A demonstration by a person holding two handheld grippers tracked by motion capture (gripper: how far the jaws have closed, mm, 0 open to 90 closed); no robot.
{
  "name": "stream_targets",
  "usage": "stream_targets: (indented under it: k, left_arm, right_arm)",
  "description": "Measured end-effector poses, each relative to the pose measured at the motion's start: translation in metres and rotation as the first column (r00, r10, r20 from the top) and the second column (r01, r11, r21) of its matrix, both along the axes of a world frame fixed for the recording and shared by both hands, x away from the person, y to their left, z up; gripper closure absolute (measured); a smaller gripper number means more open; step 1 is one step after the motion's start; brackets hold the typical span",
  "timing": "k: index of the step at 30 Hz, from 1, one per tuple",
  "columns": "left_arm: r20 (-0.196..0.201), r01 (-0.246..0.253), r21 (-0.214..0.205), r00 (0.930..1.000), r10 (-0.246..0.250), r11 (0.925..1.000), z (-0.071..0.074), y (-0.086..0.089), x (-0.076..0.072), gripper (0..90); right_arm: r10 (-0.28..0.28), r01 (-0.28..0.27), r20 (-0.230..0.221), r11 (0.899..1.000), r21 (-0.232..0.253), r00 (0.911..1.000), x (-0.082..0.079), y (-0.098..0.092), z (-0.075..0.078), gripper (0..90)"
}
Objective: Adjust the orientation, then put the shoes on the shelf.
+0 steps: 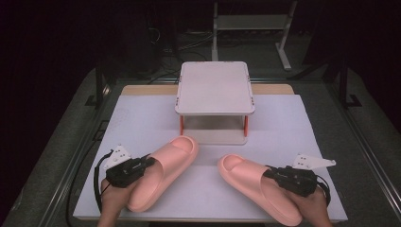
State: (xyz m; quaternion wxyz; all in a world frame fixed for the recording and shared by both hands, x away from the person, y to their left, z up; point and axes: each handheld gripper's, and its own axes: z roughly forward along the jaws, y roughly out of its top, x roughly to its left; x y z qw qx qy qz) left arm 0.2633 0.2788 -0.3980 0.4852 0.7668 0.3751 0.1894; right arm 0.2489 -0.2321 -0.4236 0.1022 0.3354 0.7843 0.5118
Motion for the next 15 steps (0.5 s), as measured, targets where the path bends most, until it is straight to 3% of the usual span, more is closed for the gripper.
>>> stream_targets:
  k: [15]
  left_arm:
    - [0.022,-0.008,-0.037,0.9997,0.009,0.9993,0.015,0.008,-0.005,81.8]
  right_arm:
    - [0.057,-0.058,0.025,0.998,0.039,0.9981,-0.008,0.007,0.014,82.2]
